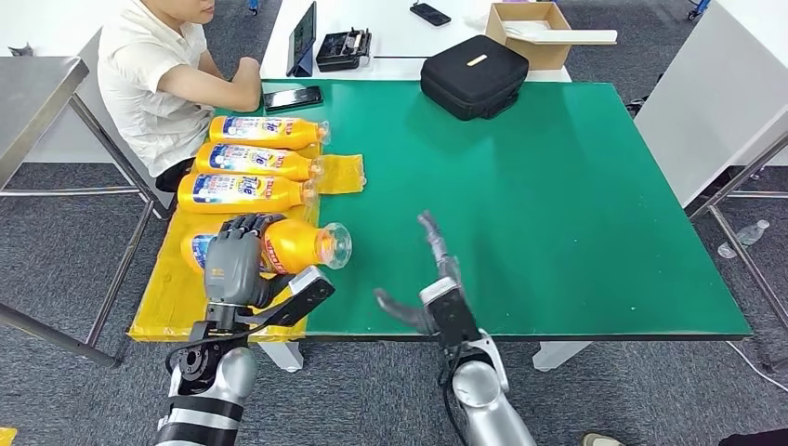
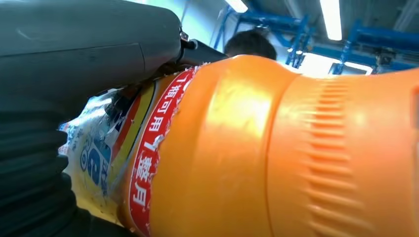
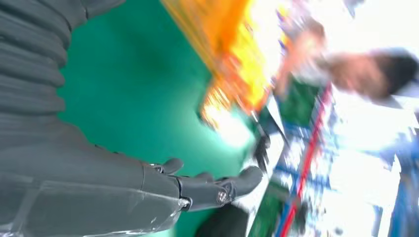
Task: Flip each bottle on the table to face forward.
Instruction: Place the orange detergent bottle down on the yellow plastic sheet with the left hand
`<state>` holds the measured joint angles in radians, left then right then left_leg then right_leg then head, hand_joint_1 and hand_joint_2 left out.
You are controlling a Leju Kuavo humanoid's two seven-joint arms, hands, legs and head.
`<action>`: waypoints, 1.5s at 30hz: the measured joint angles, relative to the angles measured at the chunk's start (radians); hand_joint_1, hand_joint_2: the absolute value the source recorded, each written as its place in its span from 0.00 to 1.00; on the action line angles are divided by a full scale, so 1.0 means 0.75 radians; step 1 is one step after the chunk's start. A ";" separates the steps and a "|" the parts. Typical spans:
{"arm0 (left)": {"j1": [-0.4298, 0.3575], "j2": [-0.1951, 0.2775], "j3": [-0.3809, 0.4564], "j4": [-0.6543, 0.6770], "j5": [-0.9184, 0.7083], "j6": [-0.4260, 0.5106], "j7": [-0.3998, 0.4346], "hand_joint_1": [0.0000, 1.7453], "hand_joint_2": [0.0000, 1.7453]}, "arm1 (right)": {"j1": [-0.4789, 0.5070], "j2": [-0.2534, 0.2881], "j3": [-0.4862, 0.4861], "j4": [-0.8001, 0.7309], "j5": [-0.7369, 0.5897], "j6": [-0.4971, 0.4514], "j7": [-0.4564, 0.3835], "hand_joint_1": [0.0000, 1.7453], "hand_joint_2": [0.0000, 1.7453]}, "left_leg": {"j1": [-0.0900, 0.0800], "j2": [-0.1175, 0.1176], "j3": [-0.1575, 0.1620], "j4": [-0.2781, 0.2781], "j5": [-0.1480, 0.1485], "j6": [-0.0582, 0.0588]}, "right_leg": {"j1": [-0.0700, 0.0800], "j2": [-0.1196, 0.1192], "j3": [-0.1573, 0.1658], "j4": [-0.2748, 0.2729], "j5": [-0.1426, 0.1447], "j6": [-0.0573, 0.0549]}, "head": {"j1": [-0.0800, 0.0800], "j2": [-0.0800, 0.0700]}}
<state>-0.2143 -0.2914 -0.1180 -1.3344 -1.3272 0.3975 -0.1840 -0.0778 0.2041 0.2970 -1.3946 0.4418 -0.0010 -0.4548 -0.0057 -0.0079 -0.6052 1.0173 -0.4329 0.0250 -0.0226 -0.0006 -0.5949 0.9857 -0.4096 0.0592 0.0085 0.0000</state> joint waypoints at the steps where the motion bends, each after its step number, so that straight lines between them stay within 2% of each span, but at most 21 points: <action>1: -0.004 0.002 0.009 0.005 -0.018 0.000 0.005 1.00 1.00 | 0.007 0.014 -0.034 -0.035 -0.007 0.005 0.001 0.00 1.00 | 0.000 0.000 0.000 0.000 0.000 0.000 | 0.000 0.000 0.000 0.000 0.000 0.000 | 0.000 0.000; 7: -0.019 0.005 0.034 0.022 -0.045 0.000 0.019 1.00 1.00 | 0.038 0.064 -0.128 -0.135 -0.014 0.012 -0.005 0.00 1.00 | 0.000 0.000 -0.001 0.000 0.000 0.000 | 0.000 0.000 -0.001 0.000 0.000 0.000 | 0.000 0.000; 11: -0.046 0.022 0.035 0.064 -0.223 0.011 0.097 1.00 1.00 | 0.042 0.091 -0.189 -0.169 -0.071 0.010 -0.042 0.00 1.00 | 0.000 0.000 -0.001 0.000 0.000 0.000 | 0.000 0.000 -0.001 0.000 0.000 0.000 | 0.000 0.000; 15: -0.124 0.072 0.034 0.231 -0.310 0.072 0.167 1.00 1.00 | 0.037 0.111 -0.274 -0.181 -0.126 0.086 -0.037 0.00 1.00 | 0.000 0.000 0.000 0.000 0.000 0.000 | 0.000 0.000 0.001 0.000 0.000 0.000 | 0.000 0.000; 19: -0.184 0.117 0.030 0.429 -0.311 0.091 0.177 1.00 1.00 | 0.036 0.128 -0.330 -0.161 -0.189 0.136 -0.052 0.00 1.00 | 0.000 0.000 0.001 0.000 0.000 0.000 | 0.000 0.000 0.001 0.000 0.000 0.000 | 0.000 0.000; 23: -0.206 0.134 0.023 0.539 -0.311 0.089 0.185 1.00 1.00 | 0.035 0.136 -0.364 -0.143 -0.209 0.142 -0.056 0.00 1.00 | 0.000 0.000 0.000 0.000 0.000 0.000 | 0.000 0.000 0.000 0.000 0.000 0.000 | 0.000 0.000; 25: -0.222 0.143 0.007 0.579 -0.311 0.061 0.238 1.00 1.00 | 0.034 0.142 -0.377 -0.136 -0.223 0.149 -0.055 0.00 1.00 | 0.000 0.000 -0.001 0.000 0.000 0.000 | 0.000 0.000 0.000 0.000 0.000 0.000 | 0.000 0.000; 29: -0.262 0.174 -0.068 0.684 -0.311 0.003 0.417 1.00 1.00 | 0.033 0.154 -0.405 -0.104 -0.265 0.180 -0.042 0.00 1.00 | 0.000 0.000 -0.001 0.000 0.000 0.000 | 0.000 0.000 -0.001 0.000 0.000 0.000 | 0.000 0.000; 34: -0.307 0.201 -0.102 0.806 -0.311 0.003 0.505 0.97 1.00 | 0.044 0.165 -0.423 -0.063 -0.266 0.192 -0.045 0.00 1.00 | 0.000 0.000 0.000 0.000 0.000 0.000 | 0.000 0.000 0.001 0.000 0.000 0.000 | 0.000 0.000; 35: -0.315 0.205 -0.107 0.824 -0.311 -0.003 0.519 0.94 1.00 | 0.048 0.166 -0.427 -0.060 -0.269 0.193 -0.046 0.00 1.00 | 0.000 0.000 0.001 0.000 0.000 0.000 | 0.000 0.000 0.001 0.000 0.000 0.000 | 0.000 0.000; 36: -0.323 0.208 -0.111 0.839 -0.312 -0.010 0.531 0.86 1.00 | 0.053 0.167 -0.430 -0.057 -0.270 0.193 -0.046 0.00 1.00 | 0.000 0.000 0.001 0.000 0.000 0.000 | 0.000 0.000 0.002 0.000 0.000 0.000 | 0.000 0.000; 37: -0.330 0.211 -0.114 0.853 -0.312 -0.018 0.538 0.68 1.00 | 0.057 0.168 -0.434 -0.055 -0.270 0.194 -0.046 0.00 1.00 | 0.000 0.000 0.002 0.000 0.000 0.000 | 0.000 0.000 0.002 0.000 0.000 0.000 | 0.000 0.000; 39: -0.343 0.213 -0.116 0.875 -0.312 -0.031 0.543 0.25 1.00 | 0.067 0.172 -0.442 -0.052 -0.269 0.197 -0.046 0.00 1.00 | 0.000 0.000 0.003 -0.001 0.000 0.000 | 0.000 0.000 0.004 0.000 0.000 0.000 | 0.000 0.000; 40: -0.347 0.213 -0.115 0.884 -0.312 -0.041 0.539 0.09 1.00 | 0.073 0.174 -0.447 -0.052 -0.269 0.199 -0.047 0.00 1.00 | 0.000 0.000 0.004 -0.001 0.000 0.000 | 0.000 0.000 0.004 0.000 0.000 0.000 | 0.000 0.000; 42: -0.359 0.212 -0.101 0.898 -0.312 -0.093 0.520 0.00 1.00 | 0.083 0.178 -0.459 -0.052 -0.275 0.213 -0.055 0.00 1.00 | 0.000 -0.001 0.006 -0.001 0.000 0.000 | 0.000 0.000 0.006 0.000 0.000 -0.001 | 0.000 0.000; 45: -0.397 0.211 -0.060 0.935 -0.312 -0.247 0.484 0.00 1.00 | 0.088 0.177 -0.486 -0.050 -0.285 0.253 -0.075 0.00 1.00 | 0.000 -0.001 0.010 -0.001 0.000 0.000 | 0.000 0.000 0.011 0.000 -0.001 -0.001 | 0.000 0.000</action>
<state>-0.5117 -0.1334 -0.1628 -0.6330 -1.5610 0.2124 0.1789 -0.0117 0.3366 -0.0674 -1.4321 0.2281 0.1890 -0.5110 -0.0055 -0.0085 -0.5977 1.0163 -0.4330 0.0248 -0.0225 -0.0009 -0.5864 0.9854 -0.4100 0.0586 0.0088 0.0000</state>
